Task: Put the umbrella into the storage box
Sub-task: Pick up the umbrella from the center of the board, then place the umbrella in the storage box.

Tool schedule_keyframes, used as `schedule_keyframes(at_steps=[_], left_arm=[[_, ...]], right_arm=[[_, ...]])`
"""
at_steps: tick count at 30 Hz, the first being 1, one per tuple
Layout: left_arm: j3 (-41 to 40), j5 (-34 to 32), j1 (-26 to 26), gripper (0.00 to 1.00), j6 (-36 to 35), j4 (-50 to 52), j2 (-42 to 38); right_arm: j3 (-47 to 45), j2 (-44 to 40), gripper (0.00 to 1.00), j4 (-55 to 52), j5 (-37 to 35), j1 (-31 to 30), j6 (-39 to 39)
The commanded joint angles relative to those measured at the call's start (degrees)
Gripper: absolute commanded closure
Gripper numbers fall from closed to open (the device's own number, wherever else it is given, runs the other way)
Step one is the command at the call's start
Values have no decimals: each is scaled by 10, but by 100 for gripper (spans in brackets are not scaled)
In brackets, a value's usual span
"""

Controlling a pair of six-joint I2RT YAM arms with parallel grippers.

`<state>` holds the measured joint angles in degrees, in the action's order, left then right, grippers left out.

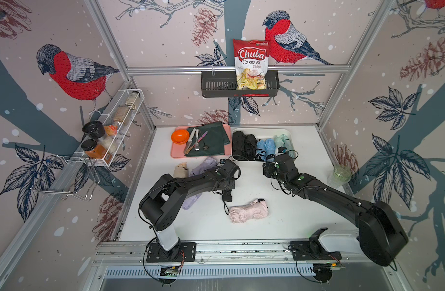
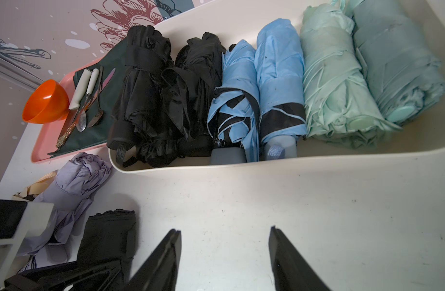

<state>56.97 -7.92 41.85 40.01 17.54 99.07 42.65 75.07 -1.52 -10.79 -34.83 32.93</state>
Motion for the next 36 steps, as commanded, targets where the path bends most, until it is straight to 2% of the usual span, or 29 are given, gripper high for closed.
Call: schedule_keyframes(at_steps=[1, 5, 11, 18, 21, 24, 25, 31, 36], left_arm=[[-1, -13, -7, 84, -16, 37, -5], [-1, 2, -16, 86, -24, 44, -30], [55, 39, -29, 86, -53, 77, -78], [170, 52, -41, 85, -93, 51, -74], [226, 56, -46, 84, -107, 2, -41], [295, 73, -54, 84, -114, -27, 13], [325, 77, -56, 84, -117, -28, 37], [514, 86, -60, 84, -122, -2, 176], [609, 69, -60, 84, -113, 12, 256]], right_arm=[[-2, -9, 40, 15, 2, 0, -2], [-6, -23, 40, 16, -9, 1, -7], [-8, -49, 39, 15, -23, 3, -19], [-4, -67, 27, 12, -43, 23, -29], [-7, -76, 18, 20, -44, 38, -32], [-9, -81, 2, 29, -46, 49, -34], [-8, -82, 0, 29, -51, 52, -32], [-7, -83, 0, 33, -56, 60, -28], [-8, -78, 0, 36, -53, 61, -24]])
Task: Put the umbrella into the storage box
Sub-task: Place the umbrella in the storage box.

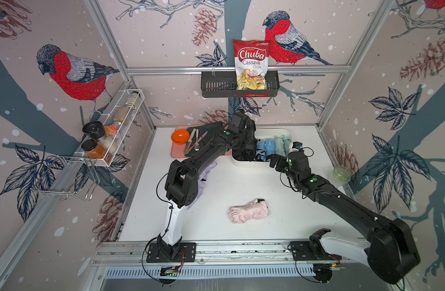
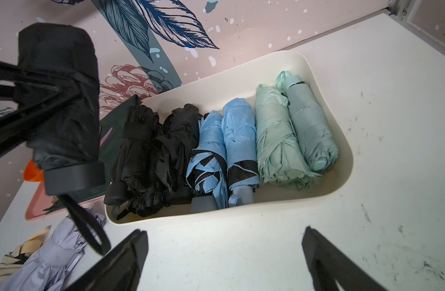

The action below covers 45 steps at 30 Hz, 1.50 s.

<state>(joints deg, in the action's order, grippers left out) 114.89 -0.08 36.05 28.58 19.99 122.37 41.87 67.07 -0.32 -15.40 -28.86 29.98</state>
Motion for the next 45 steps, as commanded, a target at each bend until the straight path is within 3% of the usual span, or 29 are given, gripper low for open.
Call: schedule_keyframes(at_steps=[1, 10, 27, 38, 45], left_arm=[[41, -11, -2, 83, 4, -10, 35], [69, -37, -2, 82, 14, -5, 93], [95, -73, -3, 81, -19, -12, 126], [65, -106, 16, 82, -44, -27, 121], [38, -96, 18, 82, -15, -6, 106]], right_arm=[[1, 3, 0, 26, -6, 2, 6], [8, 28, 0, 35, 9, 2, 3], [15, 59, 0, 44, 34, 2, 7], [20, 67, 0, 47, 39, 2, 5], [26, 70, 0, 36, 39, 2, 7]])
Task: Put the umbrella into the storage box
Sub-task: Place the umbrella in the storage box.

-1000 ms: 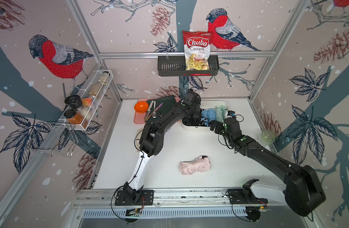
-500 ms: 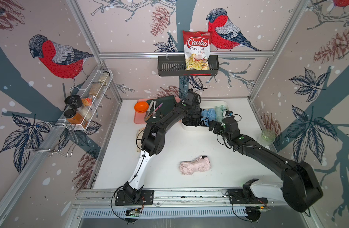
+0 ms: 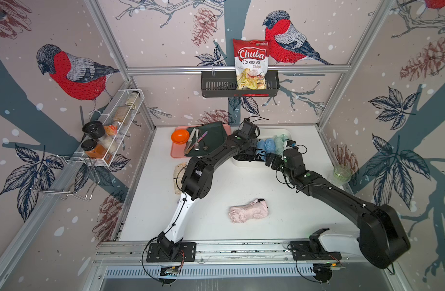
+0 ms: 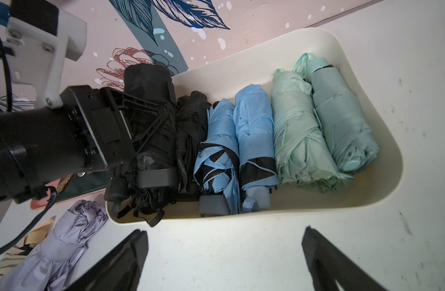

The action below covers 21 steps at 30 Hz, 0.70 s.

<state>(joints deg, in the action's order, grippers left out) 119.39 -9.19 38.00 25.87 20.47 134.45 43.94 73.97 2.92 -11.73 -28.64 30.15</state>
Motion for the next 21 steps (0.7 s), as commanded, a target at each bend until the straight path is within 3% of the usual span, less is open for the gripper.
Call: schedule_keyframes(at_steps=[1, 10, 21], left_arm=[[-13, 0, -2, 82, 16, -10, -18], [-20, 14, -2, 80, 32, 24, -27], [-18, 20, -6, 46, 45, 36, -9]], right_arm=[[5, 1, 0, 3, 2, 0, 5], [21, 33, 0, -9, 8, 0, 6], [46, 76, 0, -14, 21, -1, 2]])
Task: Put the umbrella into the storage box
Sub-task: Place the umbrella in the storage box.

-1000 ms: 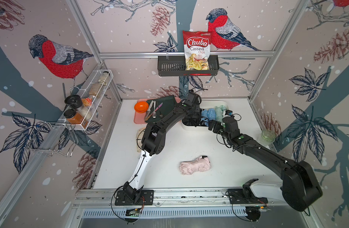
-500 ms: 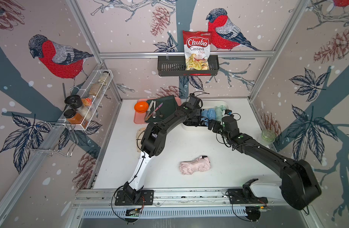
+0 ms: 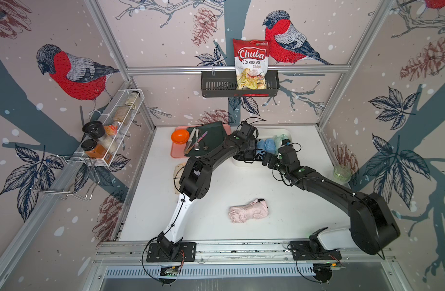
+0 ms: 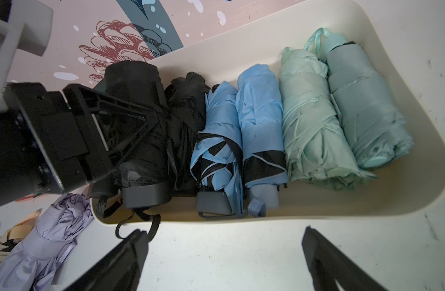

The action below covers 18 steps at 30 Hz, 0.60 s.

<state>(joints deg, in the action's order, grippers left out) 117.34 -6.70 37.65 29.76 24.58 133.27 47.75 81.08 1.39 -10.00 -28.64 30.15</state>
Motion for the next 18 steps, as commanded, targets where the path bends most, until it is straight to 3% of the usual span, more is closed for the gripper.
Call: schedule_keyframes(at_steps=[1, 6, 12, 18], left_arm=[[2, -7, -2, 42, 7, -6, 4], [3, -5, -2, 29, 5, -6, -2], [-4, -2, 0, 26, 3, -5, -29], [-51, 1, 1, 28, 6, -33, -80]], right_arm=[[9, 8, 0, 2, 2, 0, 0], [22, 25, 0, 3, 3, 1, -4], [46, 35, 0, 2, 11, 3, -11], [71, 51, 0, 14, 61, 13, -29]])
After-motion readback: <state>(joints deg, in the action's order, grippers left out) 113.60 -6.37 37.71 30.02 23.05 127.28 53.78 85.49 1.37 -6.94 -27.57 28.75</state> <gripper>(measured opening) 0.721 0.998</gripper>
